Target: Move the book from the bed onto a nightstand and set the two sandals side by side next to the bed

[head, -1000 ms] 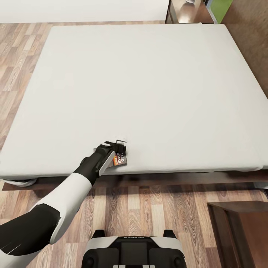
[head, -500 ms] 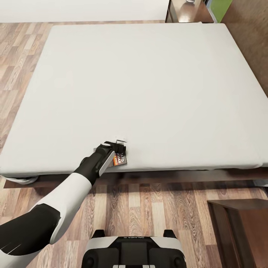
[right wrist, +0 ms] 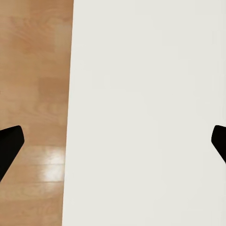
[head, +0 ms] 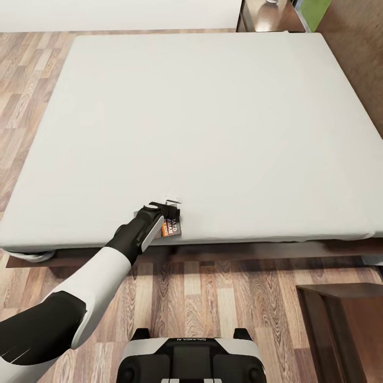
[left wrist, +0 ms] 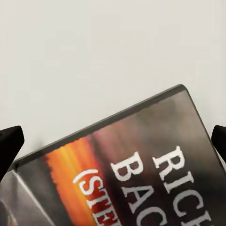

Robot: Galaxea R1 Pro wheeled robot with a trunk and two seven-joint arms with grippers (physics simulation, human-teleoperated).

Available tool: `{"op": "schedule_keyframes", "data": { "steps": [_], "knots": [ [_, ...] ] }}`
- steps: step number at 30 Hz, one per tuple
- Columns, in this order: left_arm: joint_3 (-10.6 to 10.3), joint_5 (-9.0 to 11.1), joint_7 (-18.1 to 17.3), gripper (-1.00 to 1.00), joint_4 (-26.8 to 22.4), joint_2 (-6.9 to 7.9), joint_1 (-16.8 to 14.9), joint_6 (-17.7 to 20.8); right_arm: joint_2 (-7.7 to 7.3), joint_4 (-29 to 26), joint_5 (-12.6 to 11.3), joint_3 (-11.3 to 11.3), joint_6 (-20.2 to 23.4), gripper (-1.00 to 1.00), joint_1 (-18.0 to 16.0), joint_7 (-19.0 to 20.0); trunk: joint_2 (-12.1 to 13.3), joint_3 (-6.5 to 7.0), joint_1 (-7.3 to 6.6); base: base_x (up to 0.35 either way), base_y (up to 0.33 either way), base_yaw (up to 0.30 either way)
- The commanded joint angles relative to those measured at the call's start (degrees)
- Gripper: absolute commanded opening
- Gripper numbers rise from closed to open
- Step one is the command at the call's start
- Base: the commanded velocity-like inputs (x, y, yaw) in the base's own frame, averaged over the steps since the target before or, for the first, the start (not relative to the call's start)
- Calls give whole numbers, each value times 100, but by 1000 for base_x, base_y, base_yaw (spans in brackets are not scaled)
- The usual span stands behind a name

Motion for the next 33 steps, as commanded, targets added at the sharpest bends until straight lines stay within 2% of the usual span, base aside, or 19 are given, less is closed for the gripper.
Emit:
{"op": "schedule_keyframes", "data": {
  "steps": [1,33],
  "knots": [
    [-24,60,50,100,-7,4,-2,22,1,-5,-1,38,29,100,2,-12,-2,-2,1,-3,1,0],
    [-24,57,47,100,-7,6,-2,22,5,-9,0,38,31,100,2,-12,-2,-2,1,-33,8,0]
  ]
}}
